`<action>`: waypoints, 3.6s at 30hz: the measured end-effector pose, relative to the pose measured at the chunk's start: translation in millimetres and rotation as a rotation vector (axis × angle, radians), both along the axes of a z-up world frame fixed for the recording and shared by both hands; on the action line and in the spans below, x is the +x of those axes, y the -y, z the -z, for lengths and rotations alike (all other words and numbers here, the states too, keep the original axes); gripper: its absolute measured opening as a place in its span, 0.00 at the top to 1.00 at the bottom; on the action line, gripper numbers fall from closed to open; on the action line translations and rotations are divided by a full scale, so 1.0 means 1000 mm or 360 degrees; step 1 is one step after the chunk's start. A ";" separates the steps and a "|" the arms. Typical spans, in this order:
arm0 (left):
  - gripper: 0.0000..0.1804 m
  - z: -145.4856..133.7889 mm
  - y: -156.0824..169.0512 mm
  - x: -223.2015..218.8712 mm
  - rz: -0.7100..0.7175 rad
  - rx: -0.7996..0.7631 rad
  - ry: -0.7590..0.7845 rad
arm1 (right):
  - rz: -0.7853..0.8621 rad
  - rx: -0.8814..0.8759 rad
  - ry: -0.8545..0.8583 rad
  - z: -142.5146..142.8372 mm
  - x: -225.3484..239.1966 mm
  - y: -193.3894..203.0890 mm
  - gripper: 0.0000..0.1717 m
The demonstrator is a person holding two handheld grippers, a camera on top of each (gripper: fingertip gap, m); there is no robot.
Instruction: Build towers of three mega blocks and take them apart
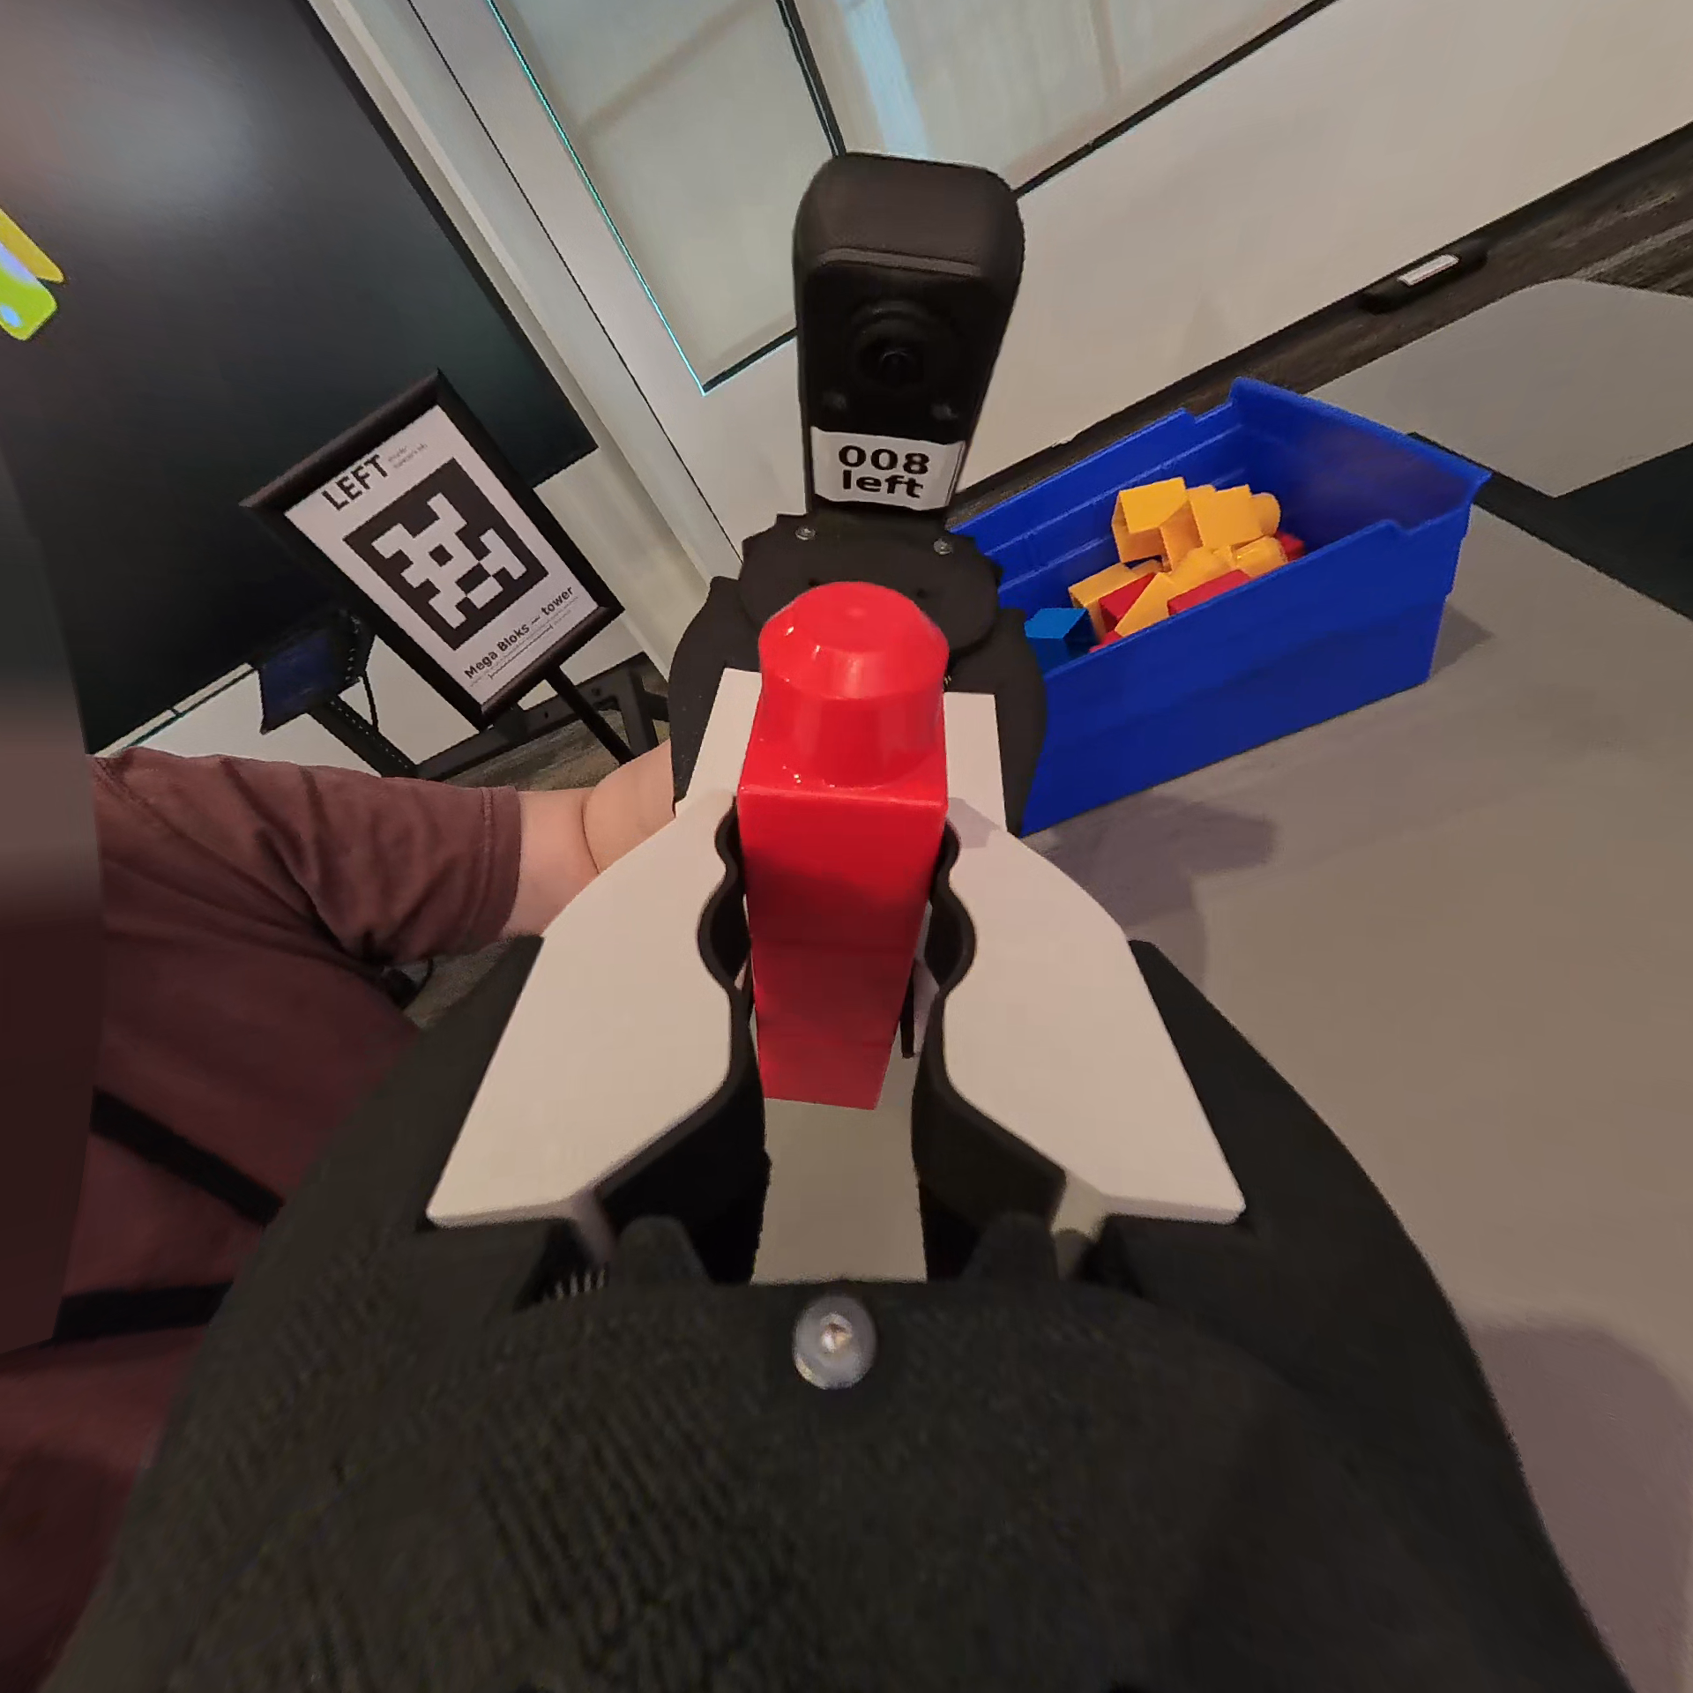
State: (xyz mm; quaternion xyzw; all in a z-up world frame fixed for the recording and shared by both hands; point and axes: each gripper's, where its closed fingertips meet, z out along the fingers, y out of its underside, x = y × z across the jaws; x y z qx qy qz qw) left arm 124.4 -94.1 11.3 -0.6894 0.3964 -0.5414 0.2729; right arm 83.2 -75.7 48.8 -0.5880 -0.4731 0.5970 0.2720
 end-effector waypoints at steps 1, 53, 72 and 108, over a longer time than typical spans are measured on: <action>0.81 0.001 0.000 -0.001 -0.0002 0.0004 -0.0019 | -0.0004 0.0001 0.0002 0.001 0.000 0.000 0.78; 0.57 -0.068 0.005 -0.061 -0.0239 0.0491 0.0013 | 0.0954 0.0734 0.0311 0.112 0.213 -0.158 0.63; 0.68 0.025 -0.050 -0.317 -0.1441 0.0058 -0.1079 | 0.1051 0.1346 0.0206 -0.044 0.194 -0.111 0.52; 0.77 0.120 -0.087 -0.326 -0.1421 -0.0378 -0.1243 | 0.0871 0.1418 0.0301 -0.027 0.158 -0.104 0.53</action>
